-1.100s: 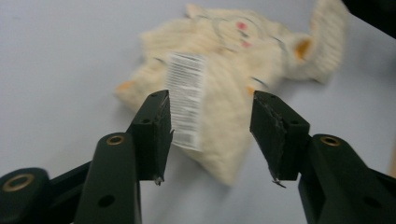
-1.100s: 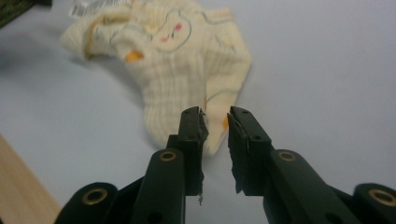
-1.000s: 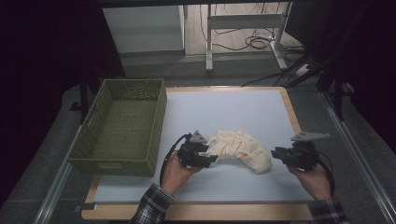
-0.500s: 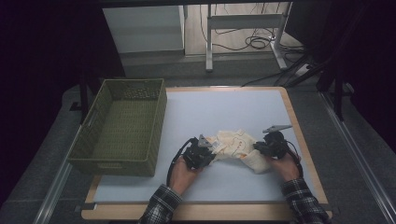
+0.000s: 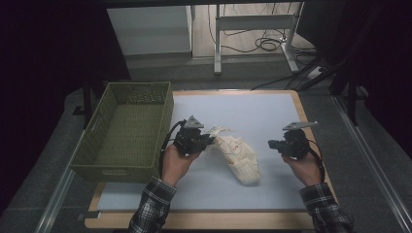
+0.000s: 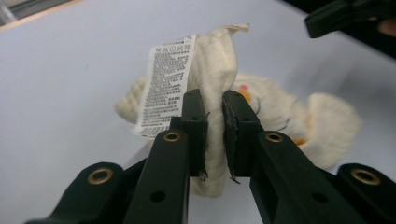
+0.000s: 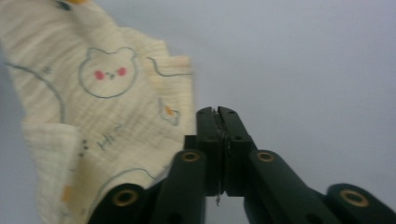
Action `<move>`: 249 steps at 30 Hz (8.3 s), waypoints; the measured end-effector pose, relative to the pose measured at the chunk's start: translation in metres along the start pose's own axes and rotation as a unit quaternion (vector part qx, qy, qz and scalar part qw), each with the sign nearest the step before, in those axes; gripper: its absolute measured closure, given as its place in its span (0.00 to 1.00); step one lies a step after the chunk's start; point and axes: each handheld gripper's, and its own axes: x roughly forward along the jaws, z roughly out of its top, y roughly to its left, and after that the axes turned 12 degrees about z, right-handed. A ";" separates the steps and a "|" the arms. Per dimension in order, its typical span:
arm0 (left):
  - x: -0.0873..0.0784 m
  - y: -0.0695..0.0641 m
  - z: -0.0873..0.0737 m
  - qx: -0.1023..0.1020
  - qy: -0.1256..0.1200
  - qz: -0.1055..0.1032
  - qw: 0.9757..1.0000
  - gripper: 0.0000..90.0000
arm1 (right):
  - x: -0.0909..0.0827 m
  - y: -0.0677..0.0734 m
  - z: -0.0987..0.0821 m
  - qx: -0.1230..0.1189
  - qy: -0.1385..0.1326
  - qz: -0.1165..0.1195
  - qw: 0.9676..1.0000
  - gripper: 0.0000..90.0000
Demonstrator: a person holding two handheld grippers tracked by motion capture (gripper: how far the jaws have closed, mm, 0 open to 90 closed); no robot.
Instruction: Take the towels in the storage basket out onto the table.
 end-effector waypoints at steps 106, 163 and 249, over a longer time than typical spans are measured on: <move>0.073 0.018 -0.045 -0.060 0.037 -0.011 0.997 0.58 | -0.016 0.031 -0.031 -0.072 0.017 -0.018 0.997 0.57; 0.106 0.037 -0.018 -0.051 0.061 0.030 0.996 0.93 | 0.021 0.000 -0.035 -0.005 0.042 -0.002 0.999 0.96; 0.025 -0.014 -0.077 -0.012 0.008 0.013 1.000 0.39 | -0.014 0.016 -0.075 -0.007 0.010 0.000 1.000 0.46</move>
